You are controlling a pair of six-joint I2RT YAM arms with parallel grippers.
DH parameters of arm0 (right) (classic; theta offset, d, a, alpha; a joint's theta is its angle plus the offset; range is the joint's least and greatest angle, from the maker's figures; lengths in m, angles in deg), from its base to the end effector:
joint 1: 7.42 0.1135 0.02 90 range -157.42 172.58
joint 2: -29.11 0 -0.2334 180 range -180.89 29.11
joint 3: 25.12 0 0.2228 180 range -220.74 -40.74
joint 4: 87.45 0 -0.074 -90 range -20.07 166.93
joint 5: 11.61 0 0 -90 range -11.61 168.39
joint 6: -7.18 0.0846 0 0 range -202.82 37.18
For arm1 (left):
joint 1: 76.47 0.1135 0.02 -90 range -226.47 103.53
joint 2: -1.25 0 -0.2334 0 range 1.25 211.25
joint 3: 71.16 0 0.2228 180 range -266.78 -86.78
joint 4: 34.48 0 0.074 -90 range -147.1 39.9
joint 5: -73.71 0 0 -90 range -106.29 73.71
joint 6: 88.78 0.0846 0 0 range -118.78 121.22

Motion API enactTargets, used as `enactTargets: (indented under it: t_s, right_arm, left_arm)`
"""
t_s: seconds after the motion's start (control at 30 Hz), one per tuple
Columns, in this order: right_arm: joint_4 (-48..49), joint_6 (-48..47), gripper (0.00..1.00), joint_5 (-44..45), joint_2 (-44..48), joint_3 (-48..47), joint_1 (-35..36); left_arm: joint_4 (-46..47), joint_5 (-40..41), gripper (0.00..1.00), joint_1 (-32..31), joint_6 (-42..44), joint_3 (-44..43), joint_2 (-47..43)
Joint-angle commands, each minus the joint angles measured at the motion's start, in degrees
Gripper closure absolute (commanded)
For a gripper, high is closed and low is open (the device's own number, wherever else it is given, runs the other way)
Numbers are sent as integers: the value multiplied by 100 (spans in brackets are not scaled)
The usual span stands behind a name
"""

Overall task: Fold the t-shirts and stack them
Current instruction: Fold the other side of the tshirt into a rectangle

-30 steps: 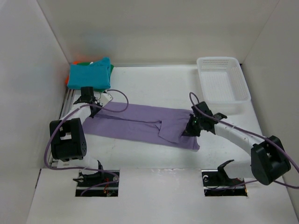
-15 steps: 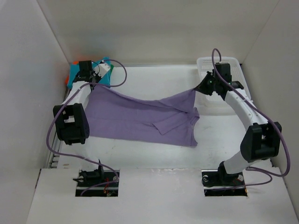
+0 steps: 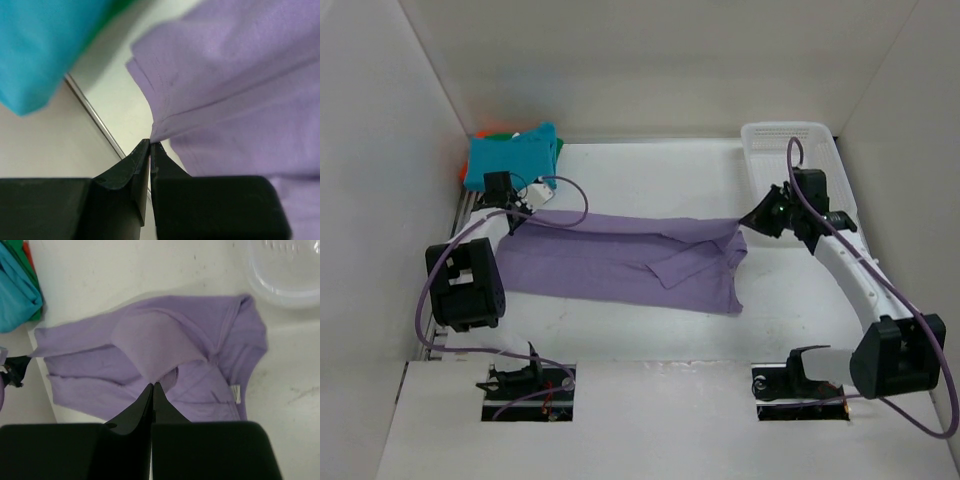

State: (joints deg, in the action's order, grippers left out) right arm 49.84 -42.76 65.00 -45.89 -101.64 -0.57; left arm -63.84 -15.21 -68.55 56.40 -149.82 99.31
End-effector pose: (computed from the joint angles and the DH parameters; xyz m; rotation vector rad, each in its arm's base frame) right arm 0.2955 0.0552 0.2419 0.5541 2.2982 0.6806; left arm 0.3637 0.0522 0.1513 0.9899 2.2847 0.5102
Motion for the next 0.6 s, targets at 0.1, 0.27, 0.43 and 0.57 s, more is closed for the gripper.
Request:
enactTargets:
  t_s: [0.1, 0.27, 0.43, 0.57]
  right_arm:
    - [29, 328, 100, -331, 644, 623, 48]
    - [81, 337, 100, -366, 575, 677, 154]
    - [90, 310, 100, -375, 504, 624, 242]
    - [81, 293, 100, -454, 513, 667, 268]
  left_arm:
    - [284, -91, 97, 276, 880, 503, -420]
    - [345, -29, 96, 258, 1100, 714, -393]
    - [442, 24, 96, 249, 1258, 899, -463]
    - [346, 50, 92, 276, 1390, 1013, -525]
